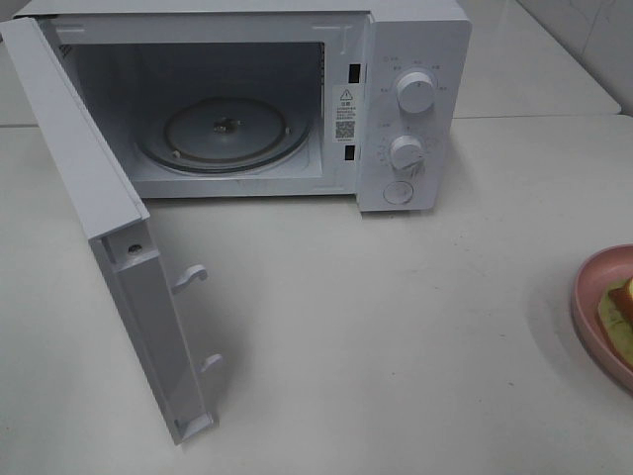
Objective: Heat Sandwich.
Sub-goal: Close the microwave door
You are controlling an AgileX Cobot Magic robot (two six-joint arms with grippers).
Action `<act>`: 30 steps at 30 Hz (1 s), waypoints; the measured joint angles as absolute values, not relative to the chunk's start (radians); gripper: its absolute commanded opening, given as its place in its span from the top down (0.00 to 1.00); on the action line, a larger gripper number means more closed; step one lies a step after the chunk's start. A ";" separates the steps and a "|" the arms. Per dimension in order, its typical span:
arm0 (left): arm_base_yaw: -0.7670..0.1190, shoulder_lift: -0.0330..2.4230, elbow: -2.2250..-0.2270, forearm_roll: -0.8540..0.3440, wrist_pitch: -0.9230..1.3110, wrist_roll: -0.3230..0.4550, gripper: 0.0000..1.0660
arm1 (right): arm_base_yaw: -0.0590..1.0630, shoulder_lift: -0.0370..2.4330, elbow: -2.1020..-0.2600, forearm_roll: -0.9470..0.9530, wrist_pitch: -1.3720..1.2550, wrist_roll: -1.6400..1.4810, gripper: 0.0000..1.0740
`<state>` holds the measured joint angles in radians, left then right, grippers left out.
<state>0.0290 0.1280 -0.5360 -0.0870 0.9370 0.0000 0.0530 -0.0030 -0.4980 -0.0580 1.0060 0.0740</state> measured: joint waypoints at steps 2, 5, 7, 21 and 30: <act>0.029 0.173 -0.536 -0.086 0.903 0.000 0.41 | 0.053 -0.003 -0.498 -0.058 1.006 0.074 0.29; 0.029 0.216 -0.536 -0.086 0.864 0.000 0.48 | 0.053 -0.003 -0.498 -0.058 1.006 0.074 0.29; 0.029 0.264 -0.536 -0.086 0.804 0.000 0.59 | 0.053 -0.003 -0.498 -0.058 1.006 0.074 0.29; 0.029 0.439 -0.430 -0.079 0.502 0.000 1.00 | 0.053 -0.003 -0.498 -0.058 1.006 0.074 0.29; 0.029 0.534 -0.283 -0.055 0.086 0.000 1.00 | 0.053 -0.003 -0.498 -0.058 1.006 0.074 0.29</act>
